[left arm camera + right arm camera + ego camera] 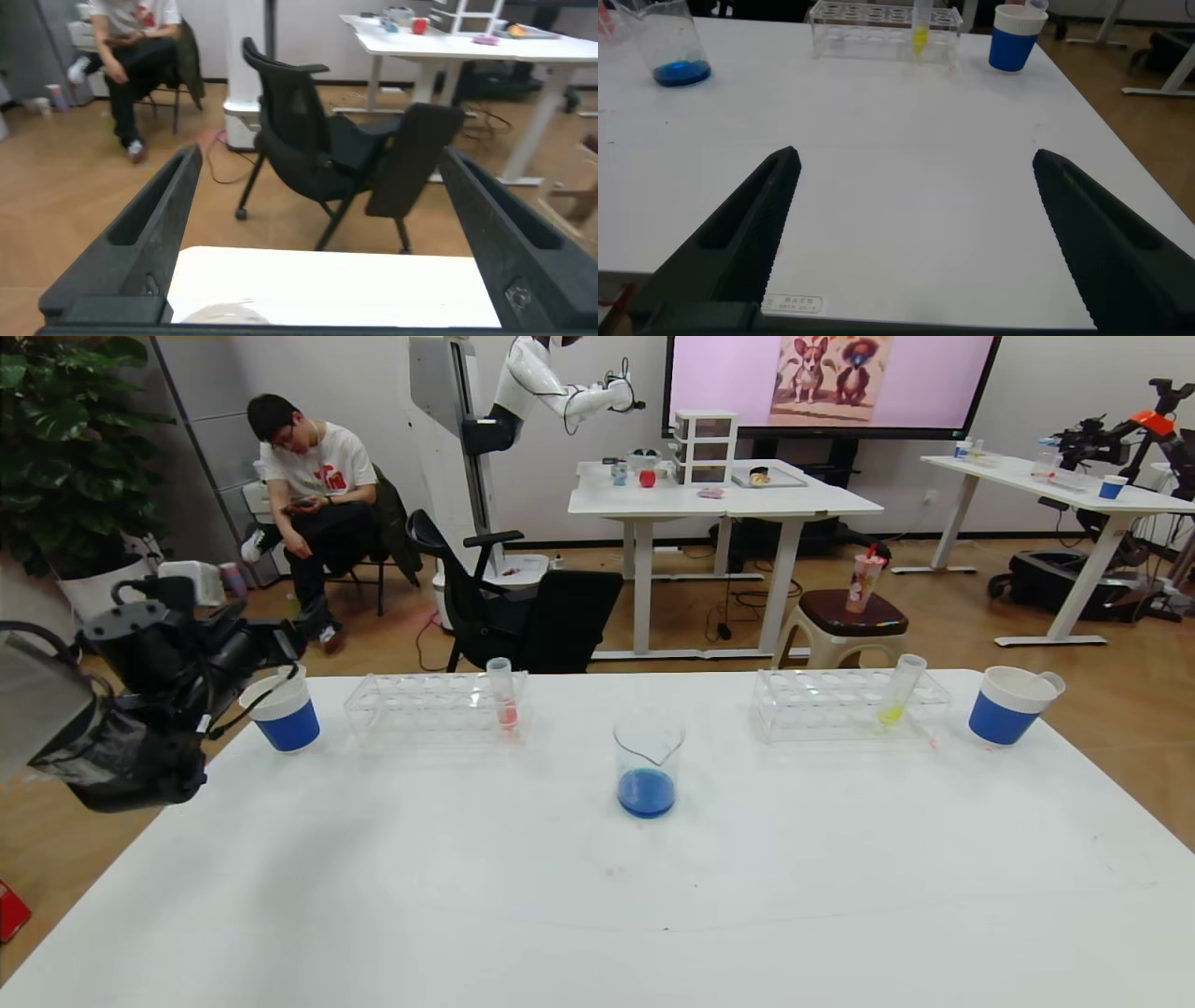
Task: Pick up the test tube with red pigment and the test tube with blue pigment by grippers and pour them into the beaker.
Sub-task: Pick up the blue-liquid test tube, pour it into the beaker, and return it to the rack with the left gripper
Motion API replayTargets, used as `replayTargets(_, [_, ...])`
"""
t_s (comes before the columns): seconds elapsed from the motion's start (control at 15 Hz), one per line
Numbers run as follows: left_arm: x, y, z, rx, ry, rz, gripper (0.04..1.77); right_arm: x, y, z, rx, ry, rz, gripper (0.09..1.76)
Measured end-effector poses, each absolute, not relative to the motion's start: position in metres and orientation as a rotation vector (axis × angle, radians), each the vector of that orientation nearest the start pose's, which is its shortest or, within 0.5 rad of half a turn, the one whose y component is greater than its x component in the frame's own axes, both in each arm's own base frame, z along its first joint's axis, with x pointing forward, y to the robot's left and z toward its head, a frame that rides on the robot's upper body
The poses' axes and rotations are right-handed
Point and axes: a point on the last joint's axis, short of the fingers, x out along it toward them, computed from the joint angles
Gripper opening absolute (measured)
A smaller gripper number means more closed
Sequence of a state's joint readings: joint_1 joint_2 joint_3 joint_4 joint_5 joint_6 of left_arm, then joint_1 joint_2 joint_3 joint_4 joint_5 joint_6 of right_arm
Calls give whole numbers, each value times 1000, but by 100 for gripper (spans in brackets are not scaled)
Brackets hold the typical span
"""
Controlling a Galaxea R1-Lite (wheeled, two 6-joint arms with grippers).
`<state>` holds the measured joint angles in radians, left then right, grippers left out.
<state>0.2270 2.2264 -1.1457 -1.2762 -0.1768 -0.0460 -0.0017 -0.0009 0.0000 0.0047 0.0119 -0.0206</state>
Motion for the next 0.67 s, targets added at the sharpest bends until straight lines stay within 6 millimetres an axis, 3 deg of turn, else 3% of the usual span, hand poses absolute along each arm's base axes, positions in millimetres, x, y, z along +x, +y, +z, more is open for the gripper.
replayTargets(0.2, [408,61,184,6,-202,31,175,-23,0,75,-21,3,12,174])
replayTargets(0.33, [389,45,212,6,-193,32,175,-23,0,75,-21,3,11,174])
replayTargets(0.53, [335,24,259,21,-154,14,175,-23,0,75,-21,4,11,174])
replayTargets(0.67, [284,16,284,39,-127,6,175,-23,0,75,-21,3,10,174])
